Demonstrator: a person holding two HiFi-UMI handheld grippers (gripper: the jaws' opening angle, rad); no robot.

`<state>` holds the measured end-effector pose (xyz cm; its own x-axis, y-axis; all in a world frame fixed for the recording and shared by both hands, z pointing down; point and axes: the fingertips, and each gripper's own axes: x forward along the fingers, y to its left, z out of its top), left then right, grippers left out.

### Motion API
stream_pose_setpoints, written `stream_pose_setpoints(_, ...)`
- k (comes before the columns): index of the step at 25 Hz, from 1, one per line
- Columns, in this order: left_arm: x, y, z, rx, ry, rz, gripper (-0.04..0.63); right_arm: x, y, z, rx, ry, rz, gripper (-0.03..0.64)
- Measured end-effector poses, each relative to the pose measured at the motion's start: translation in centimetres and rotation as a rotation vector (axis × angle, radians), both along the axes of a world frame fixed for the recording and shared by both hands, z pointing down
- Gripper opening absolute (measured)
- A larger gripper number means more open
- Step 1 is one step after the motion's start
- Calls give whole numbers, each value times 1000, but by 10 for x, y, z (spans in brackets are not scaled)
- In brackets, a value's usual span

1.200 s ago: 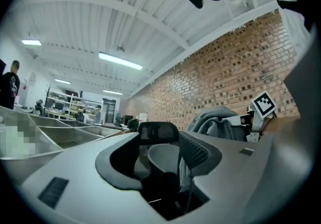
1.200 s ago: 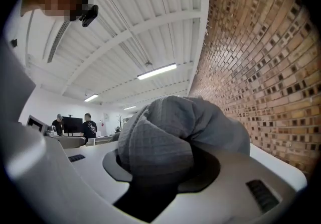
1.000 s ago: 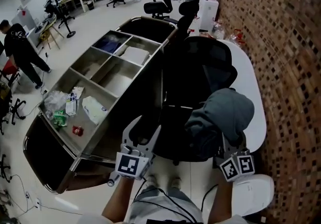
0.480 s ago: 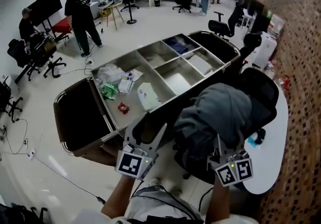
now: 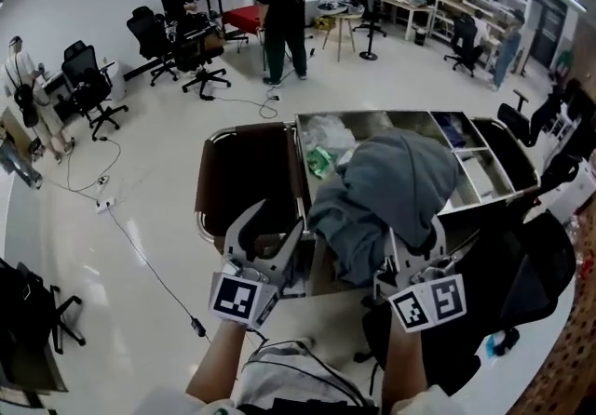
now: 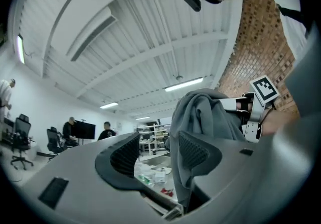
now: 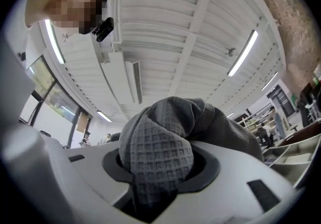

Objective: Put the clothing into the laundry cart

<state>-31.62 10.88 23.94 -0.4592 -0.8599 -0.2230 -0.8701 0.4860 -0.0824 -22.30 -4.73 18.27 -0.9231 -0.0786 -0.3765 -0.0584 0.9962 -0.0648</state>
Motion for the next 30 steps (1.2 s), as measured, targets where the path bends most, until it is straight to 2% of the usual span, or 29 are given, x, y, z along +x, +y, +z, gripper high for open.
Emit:
stream_pose_setpoints(3,-24,43,12,-15,-39,-129,245,-44,33,0,4,2,-120,190)
stream_pose_setpoints(7,-45,89,9,-11,4,-231,245,-100,79,-4,-10,1,-242,190)
stream_pose_setpoints(10,-64,131,16,-7,-17,-317,245,-145,118,-7,-17,-4,-327,190)
stream_pose_setpoints(12,-69,151,12,3,4,-356,245,-176,140,-9,-15,-7,-367,190)
stream_pose_setpoints(16,-84,191,26,-6,-16,-430,245,-238,160,-13,-21,-8,-370,192)
stream_pose_setpoints(18,-90,208,33,-16,-7,-460,245,-273,162,-2,-15,33,-343,198)
stream_pose_setpoints(20,-93,217,37,-21,5,-478,245,-316,164,35,17,165,-353,248)
stream_pose_setpoints(22,-97,220,42,-25,12,-490,245,-351,163,85,95,371,-366,433)
stream_pose_setpoints(23,-99,220,45,-24,18,-495,245,-360,159,105,134,444,-350,446)
stream_pose_setpoints(24,-101,220,48,-23,25,-496,245,-364,154,115,154,473,-331,446)
stream_pose_setpoints(28,-108,210,55,-29,45,-469,245,-355,145,109,82,408,-339,446)
stream_pose_setpoints(30,-109,203,55,-29,44,-458,245,-349,143,105,92,387,-343,446)
